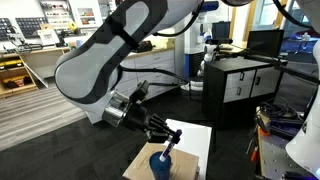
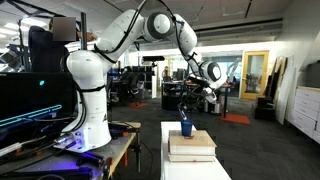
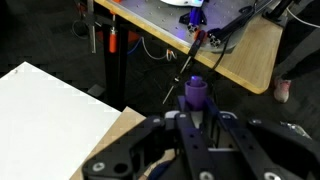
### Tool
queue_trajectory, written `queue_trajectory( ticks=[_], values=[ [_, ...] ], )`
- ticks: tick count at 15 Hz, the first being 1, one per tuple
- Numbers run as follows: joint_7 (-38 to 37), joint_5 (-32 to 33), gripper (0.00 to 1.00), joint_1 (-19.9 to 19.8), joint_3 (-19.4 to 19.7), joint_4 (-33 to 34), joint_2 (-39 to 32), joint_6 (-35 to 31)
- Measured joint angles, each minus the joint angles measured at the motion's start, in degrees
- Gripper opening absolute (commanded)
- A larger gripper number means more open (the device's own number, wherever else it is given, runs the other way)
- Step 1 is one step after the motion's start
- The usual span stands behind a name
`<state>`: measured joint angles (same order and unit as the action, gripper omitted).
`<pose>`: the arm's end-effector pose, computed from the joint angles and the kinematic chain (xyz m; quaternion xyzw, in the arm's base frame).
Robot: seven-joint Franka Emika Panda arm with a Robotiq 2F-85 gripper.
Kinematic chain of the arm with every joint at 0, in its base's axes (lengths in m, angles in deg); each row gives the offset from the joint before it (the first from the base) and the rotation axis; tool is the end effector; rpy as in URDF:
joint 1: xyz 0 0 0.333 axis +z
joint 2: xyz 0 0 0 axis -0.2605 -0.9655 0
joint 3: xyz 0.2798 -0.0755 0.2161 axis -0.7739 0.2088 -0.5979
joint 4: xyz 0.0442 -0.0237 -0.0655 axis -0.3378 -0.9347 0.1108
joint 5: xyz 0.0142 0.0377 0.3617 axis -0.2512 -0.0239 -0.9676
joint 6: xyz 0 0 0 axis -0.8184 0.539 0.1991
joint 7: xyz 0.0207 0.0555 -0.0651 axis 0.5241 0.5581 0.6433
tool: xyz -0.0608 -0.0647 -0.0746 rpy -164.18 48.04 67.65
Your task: Pick up the marker and put it in the cup
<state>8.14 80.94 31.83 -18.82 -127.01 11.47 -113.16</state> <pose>0.5289 0.2488 0.2556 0.8428 0.2745 -0.4612 0.0408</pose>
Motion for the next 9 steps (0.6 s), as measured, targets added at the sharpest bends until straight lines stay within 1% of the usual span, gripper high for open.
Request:
queue_trajectory(
  ticks=[9],
  values=[
    [0.11,0.75,0.05,0.64,-0.01,5.86,-6.48,4.53]
  ],
)
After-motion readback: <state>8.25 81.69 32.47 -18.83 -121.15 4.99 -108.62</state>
